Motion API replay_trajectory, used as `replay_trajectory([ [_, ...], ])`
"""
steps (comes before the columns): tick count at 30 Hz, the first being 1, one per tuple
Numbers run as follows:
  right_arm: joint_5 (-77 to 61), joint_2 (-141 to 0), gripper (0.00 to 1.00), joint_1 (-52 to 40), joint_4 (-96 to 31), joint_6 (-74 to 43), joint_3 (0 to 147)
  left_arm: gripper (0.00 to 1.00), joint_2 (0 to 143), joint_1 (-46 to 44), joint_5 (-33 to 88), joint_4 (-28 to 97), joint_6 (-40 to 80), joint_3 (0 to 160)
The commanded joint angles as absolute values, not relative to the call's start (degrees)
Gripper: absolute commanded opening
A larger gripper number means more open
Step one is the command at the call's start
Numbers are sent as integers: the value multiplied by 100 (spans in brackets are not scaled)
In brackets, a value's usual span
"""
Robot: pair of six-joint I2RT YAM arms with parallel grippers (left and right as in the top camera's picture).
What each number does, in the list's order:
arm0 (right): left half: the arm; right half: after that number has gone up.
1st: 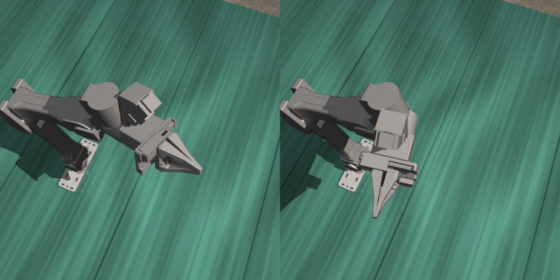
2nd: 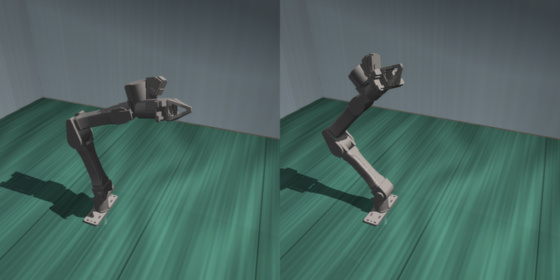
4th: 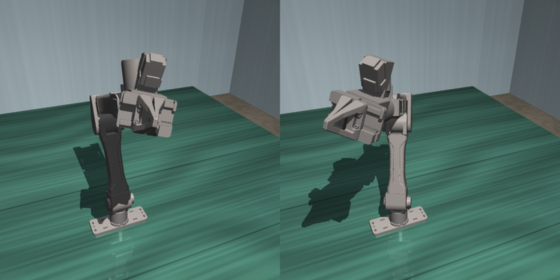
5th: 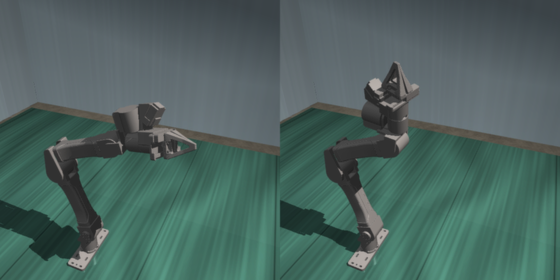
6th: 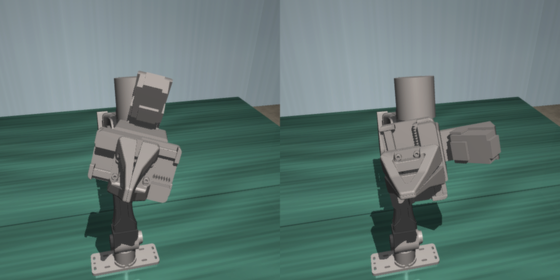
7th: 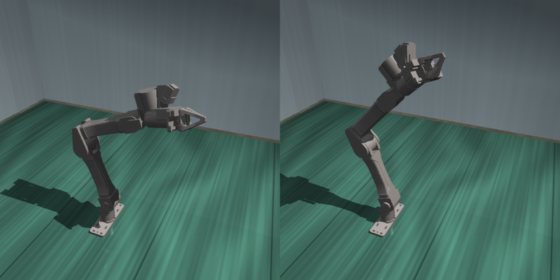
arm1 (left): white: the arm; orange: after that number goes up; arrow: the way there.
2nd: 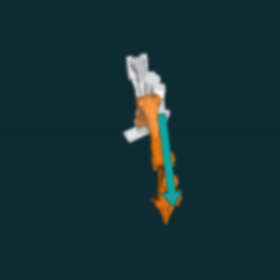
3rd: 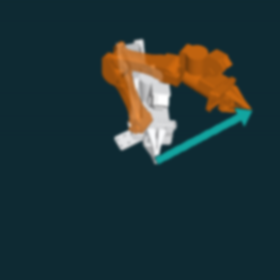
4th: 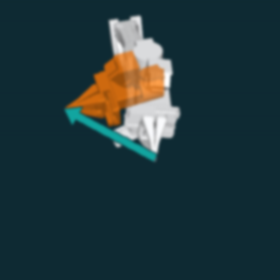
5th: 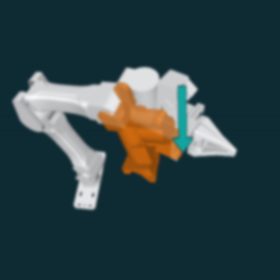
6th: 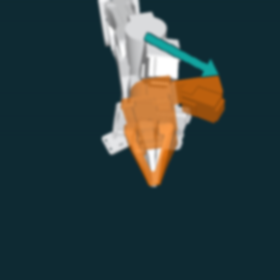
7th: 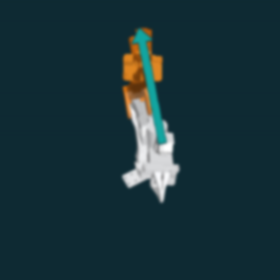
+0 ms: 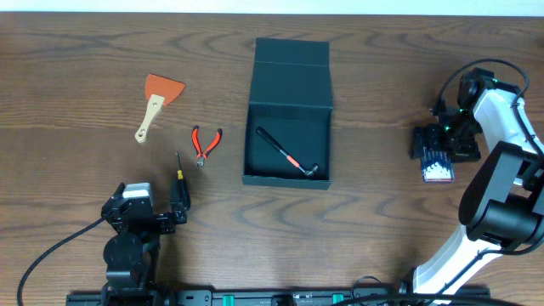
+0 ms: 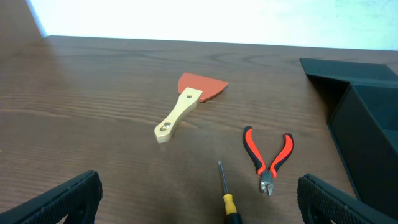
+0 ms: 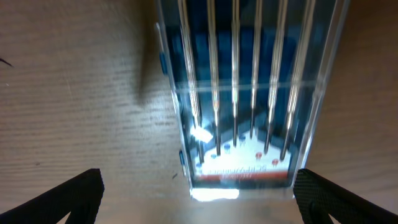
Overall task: Pack container
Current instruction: 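Move the right gripper over the clear screwdriver case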
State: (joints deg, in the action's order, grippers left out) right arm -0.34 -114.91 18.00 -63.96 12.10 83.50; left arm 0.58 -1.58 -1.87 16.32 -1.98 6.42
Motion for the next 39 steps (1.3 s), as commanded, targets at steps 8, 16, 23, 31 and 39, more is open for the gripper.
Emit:
replay_trajectory([
  [8,25,-11511,99,1846,-5848,1855,8331,98,23,-137,-191,1754,-276,578],
  [16,259,-11511,99,2043,-5747,1758,8329,98,23,-137,-191,1754,-276,578],
  [23,-69,-11511,99,2233,-5752,1715,8311,99,23,-137,-191,1754,-276,578],
  [31,-346,-11511,99,2193,-5710,1723,8167,99,23,-137,-191,1754,-276,578],
  [39,-351,-11511,99,2193,-5369,1741,7743,99,23,-137,-191,1754,-276,578],
])
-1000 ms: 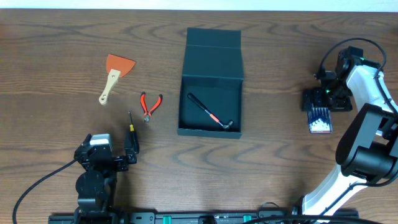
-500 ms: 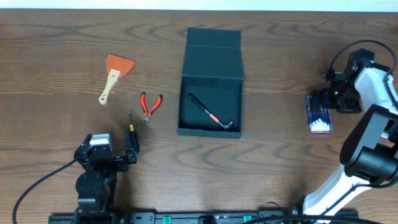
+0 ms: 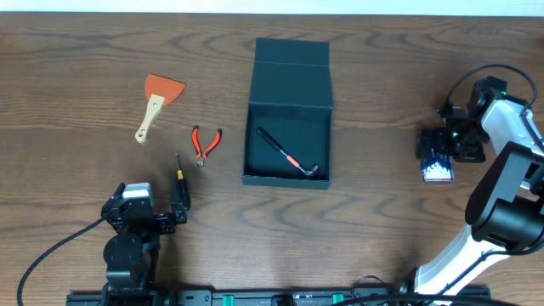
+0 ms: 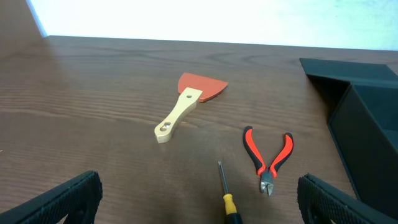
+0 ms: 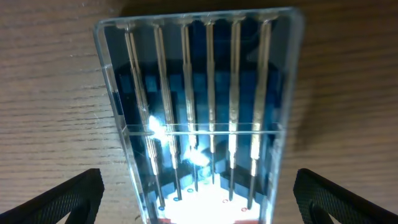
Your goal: Pack container
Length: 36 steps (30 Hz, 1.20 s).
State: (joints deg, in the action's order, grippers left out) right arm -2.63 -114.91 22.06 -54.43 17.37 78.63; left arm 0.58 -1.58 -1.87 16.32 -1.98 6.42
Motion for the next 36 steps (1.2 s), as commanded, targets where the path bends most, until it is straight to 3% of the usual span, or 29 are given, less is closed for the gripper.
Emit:
replay_trajectory([
  [1,-353,-11511,99,2193,-5345,1741,7719,98,23,-137,-191,1754,-276,578],
  [36,27,-11513,99,2165,-5336,1564,7631,99,23,-137,-191,1754,-276,578],
])
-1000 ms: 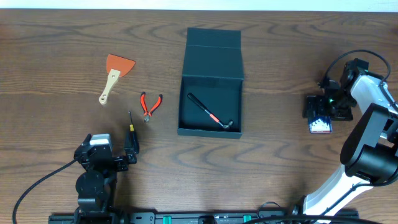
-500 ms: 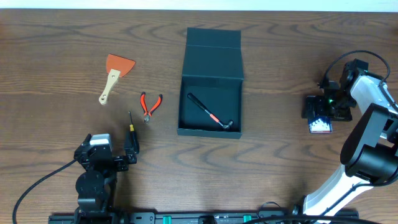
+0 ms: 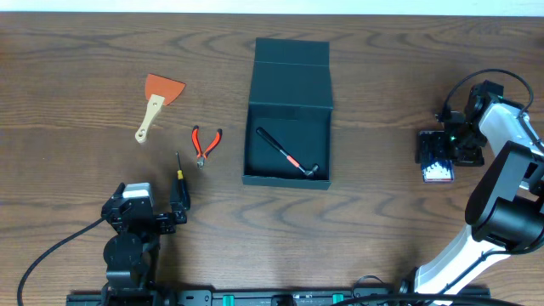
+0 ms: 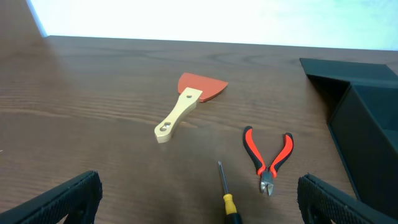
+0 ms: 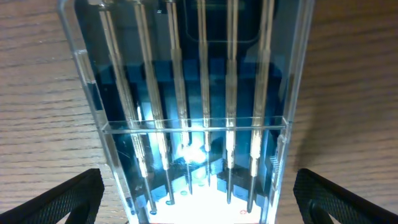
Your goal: Pack container
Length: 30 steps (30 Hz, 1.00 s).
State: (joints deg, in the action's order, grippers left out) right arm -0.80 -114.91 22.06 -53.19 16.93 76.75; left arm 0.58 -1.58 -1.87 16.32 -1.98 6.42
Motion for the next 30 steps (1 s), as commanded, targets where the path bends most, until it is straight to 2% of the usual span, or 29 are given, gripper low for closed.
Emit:
replay_trajectory([
  [1,54,-11513,99,2165,-5336,1540,7629,98,23,-137,-191,1754,-276,578],
  [23,318,-11552,99,1909,-5181,1326,7520,99,23,-137,-191,1754,-276,578],
  [30,320,-11552,96,1909,-5162,1238,7520,98,23,-137,-191,1754,-276,578],
])
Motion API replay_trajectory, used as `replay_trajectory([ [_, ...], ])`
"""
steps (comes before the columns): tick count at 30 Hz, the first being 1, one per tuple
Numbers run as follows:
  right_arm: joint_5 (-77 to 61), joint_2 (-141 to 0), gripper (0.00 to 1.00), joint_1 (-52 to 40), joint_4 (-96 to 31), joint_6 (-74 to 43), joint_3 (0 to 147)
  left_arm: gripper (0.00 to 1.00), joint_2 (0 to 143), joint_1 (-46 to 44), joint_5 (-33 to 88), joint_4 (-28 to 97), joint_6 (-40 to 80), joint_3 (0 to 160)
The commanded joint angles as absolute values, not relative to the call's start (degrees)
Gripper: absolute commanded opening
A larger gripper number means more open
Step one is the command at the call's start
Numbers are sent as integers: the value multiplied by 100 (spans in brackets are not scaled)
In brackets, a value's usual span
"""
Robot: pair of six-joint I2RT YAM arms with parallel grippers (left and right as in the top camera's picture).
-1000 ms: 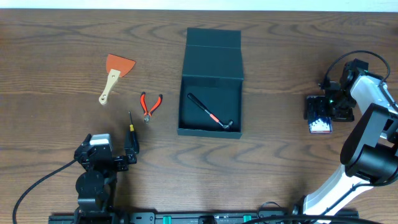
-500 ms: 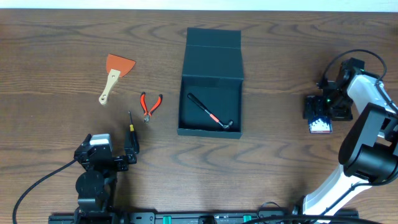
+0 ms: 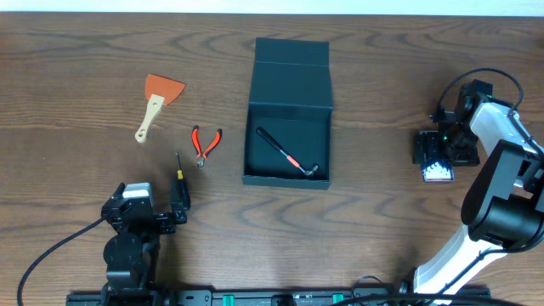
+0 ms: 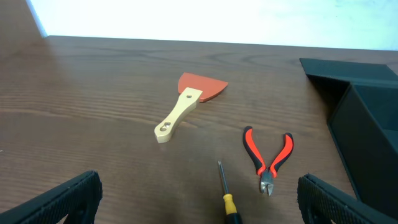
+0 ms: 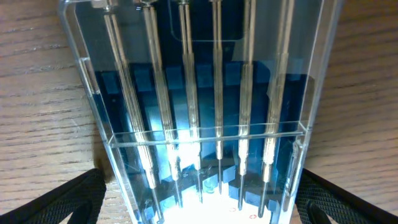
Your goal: Pack container
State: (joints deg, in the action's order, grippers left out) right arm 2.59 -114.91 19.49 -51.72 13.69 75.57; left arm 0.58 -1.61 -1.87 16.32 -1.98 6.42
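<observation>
The open black box (image 3: 287, 136) stands mid-table, its lid (image 3: 291, 53) folded back, with a black and red hammer (image 3: 289, 155) inside. A clear case of metal bits (image 3: 434, 163) lies at the right. My right gripper (image 3: 444, 146) is low over it and open. In the right wrist view the case (image 5: 199, 106) fills the space between the fingers (image 5: 53, 199). An orange scraper (image 4: 186, 106), red pliers (image 4: 268, 158) and a yellow screwdriver (image 4: 227, 198) lie ahead of my open left gripper (image 4: 199, 214).
The box's left wall (image 4: 367, 143) rises at the right of the left wrist view. The right arm's cable (image 3: 484, 81) loops above the case. The table's front rail (image 3: 272, 297) runs along the near edge.
The right gripper has come closer to the bit case, whose sides now reach both fingers in the right wrist view. The left arm and the tools on the left are where they were.
The right gripper first hung skewed over the case's label end. Then it stood squarer, with the whole case ahead of its fingers. It was nearer a second ago, and now the case sits between the open fingers. The left arm stayed parked throughout.
</observation>
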Motion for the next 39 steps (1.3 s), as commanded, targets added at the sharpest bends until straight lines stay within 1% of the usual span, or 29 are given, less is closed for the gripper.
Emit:
replay_trajectory([
  [1,320,-11552,96,1909,-5164,1221,7520,99,23,-137,-191,1754,-276,578],
  [7,320,-11552,95,1909,-5179,1221,7520,98,23,-137,-191,1754,-276,578],
  [14,320,-11552,87,1909,-5181,1155,7520,98,23,-137,-191,1754,-276,578],
  [23,320,-11552,86,1909,-5181,1085,7520,98,23,-137,-191,1754,-276,578],
  [28,318,-11552,79,1909,-5181,1070,7520,98,23,-137,-191,1754,-276,578],
  [30,314,-11552,74,1909,-5181,1070,7520,99,23,-137,-191,1754,-276,578],
  [39,163,-11552,71,1907,-5159,1026,7520,98,23,-137,-191,1754,-276,578],
])
